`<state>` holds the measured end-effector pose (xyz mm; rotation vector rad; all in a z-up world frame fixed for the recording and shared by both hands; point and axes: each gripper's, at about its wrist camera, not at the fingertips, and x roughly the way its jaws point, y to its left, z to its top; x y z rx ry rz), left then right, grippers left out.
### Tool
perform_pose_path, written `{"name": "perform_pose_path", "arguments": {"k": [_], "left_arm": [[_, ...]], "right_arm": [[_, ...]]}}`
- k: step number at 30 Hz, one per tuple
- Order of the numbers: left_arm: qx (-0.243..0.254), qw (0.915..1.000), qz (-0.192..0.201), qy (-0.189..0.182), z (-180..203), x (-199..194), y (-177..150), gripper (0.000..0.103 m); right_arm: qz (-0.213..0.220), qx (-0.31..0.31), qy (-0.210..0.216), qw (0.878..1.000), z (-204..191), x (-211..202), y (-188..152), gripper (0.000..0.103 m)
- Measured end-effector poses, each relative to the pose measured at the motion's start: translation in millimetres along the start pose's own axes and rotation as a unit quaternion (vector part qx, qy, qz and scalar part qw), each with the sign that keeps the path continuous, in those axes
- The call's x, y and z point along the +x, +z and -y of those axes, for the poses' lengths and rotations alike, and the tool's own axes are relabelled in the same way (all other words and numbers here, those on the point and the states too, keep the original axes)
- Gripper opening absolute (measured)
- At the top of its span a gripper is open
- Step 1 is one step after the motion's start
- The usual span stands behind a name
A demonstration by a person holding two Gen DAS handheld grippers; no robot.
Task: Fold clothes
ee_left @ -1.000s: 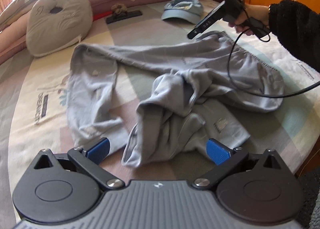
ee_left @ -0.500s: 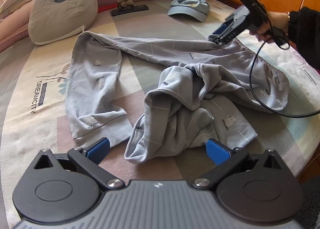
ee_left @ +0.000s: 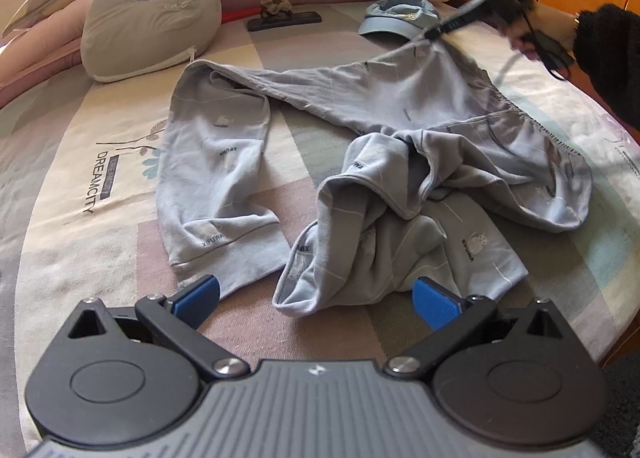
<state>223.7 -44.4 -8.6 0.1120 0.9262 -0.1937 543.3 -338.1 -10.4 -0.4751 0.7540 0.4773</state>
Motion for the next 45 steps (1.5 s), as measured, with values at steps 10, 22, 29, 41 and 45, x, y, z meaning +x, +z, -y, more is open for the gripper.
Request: {"name": "perform_pose_path", "arguments": {"k": [10,22,29,41,45], "left_arm": [[-0.006,1.0,0.004,0.005,-4.7,-5.8,-0.1,0.102],[0.017,0.9992,0.018,-0.031,2.1,0.5,14.9,0.102],[0.048,0.9972,0.012,-0.055,12.4,13.6,26.1,0.102],[0.073,0.9945,-0.03,-0.07,7.4,43.0,11.0,0.102],[0.075,0.995,-0.007,-0.065,-3.2,50.1,25.1,0.102]], "right_arm": [[-0.014,0.099,-0.011,0.995,27.2,3.6,-8.6,0.029],[-0.034,0.177,0.06,0.982,-18.6,-83.3,-91.6,0.041],[-0.033,0.234,0.114,0.965,-83.0,-142.8,-155.1,0.045],[-0.03,0.291,0.076,0.953,-152.3,-168.4,-186.2,0.063],[-0.018,0.267,0.071,0.961,-171.6,-178.7,-174.9,0.078]]}}
